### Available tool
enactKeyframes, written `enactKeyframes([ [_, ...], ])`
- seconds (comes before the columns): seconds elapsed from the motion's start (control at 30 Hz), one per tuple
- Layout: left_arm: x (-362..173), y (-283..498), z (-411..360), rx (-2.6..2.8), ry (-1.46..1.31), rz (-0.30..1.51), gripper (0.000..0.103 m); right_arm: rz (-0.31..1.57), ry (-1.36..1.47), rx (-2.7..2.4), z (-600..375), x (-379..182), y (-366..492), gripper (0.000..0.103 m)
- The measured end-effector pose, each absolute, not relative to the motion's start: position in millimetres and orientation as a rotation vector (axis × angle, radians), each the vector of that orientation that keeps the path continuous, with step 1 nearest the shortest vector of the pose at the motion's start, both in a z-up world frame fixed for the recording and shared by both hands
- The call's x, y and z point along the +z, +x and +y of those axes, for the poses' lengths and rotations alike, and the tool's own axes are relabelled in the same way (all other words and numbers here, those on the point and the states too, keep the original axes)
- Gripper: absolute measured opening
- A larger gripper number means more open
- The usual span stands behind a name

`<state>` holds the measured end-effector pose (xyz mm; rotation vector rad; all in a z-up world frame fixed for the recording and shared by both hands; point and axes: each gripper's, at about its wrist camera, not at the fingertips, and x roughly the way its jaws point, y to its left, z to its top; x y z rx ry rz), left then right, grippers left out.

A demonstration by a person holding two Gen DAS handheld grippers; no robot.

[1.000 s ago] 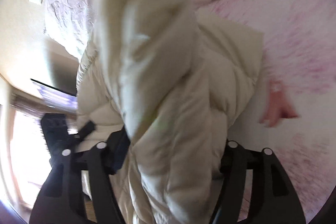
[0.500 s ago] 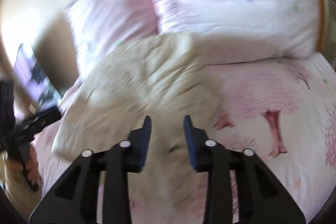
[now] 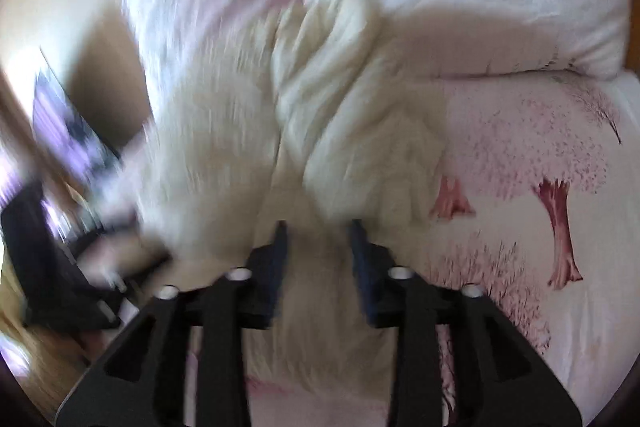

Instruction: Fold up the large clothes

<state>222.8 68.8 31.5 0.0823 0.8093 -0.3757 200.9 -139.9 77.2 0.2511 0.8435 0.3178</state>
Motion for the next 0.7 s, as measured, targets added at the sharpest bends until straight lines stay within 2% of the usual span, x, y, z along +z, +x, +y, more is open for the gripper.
enactKeyframes([
  [0.03,32,222,69,-0.377,0.082,0.807,0.089,0.802,0.321,0.293,-151,86,208,0.059],
  [0.07,33,221,69,-0.377,0.084,0.807,0.091,0.771,0.369,0.267,-159,92,216,0.061],
  [0.27,33,221,66,-0.375,0.096,0.803,0.101,0.791,0.488,0.170,-167,97,289,0.059],
  [0.3,33,221,66,-0.376,0.094,0.802,0.102,0.803,0.490,0.170,-167,98,298,0.044],
  [0.33,33,221,66,-0.376,0.093,0.800,0.102,0.832,0.498,0.185,-164,91,310,0.023],
  [0.4,35,220,64,-0.374,0.101,0.785,0.102,0.865,0.507,0.158,-163,80,325,0.014],
  [0.57,42,213,56,-0.373,0.149,0.726,0.102,0.923,0.480,-0.013,-164,55,328,0.009],
  [0.7,45,207,45,-0.329,0.207,0.687,0.102,0.980,0.430,-0.054,-157,44,337,0.013],
])
